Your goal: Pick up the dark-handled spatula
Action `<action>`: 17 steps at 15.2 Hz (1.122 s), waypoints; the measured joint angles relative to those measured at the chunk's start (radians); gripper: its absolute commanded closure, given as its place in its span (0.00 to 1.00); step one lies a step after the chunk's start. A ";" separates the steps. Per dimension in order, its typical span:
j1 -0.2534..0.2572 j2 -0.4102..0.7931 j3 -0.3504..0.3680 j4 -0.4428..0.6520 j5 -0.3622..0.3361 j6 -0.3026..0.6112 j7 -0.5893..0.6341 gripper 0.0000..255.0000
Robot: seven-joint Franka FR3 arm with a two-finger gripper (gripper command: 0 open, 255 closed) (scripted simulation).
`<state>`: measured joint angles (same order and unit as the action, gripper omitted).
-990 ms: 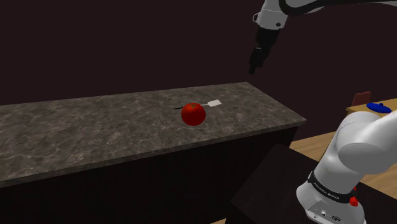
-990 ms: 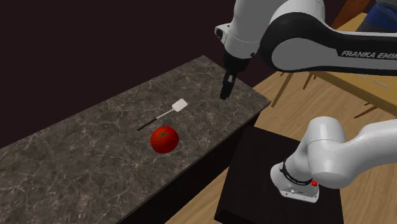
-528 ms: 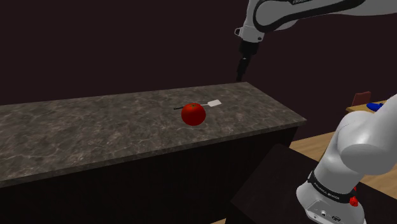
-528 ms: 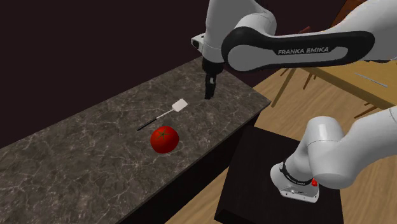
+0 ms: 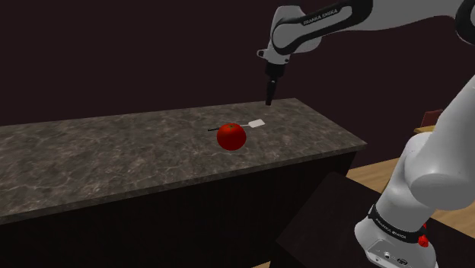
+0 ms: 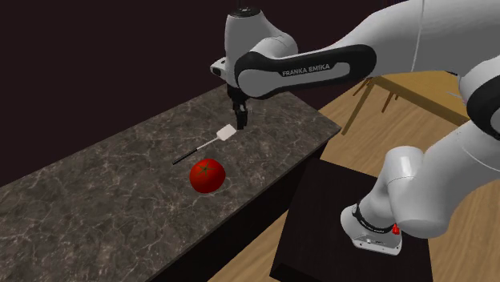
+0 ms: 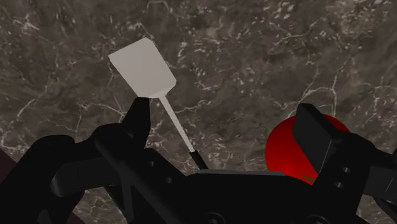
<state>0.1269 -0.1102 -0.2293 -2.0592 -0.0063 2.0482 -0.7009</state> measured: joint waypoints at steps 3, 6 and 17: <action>0.005 0.124 -0.009 0.085 0.045 0.022 -0.120 0.00; 0.004 0.236 -0.001 0.165 0.085 0.036 -0.225 0.00; -0.018 0.568 0.065 0.449 0.158 0.039 -0.468 0.00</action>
<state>0.1088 0.4577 -0.1646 -1.6102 0.1513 2.0874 -1.1690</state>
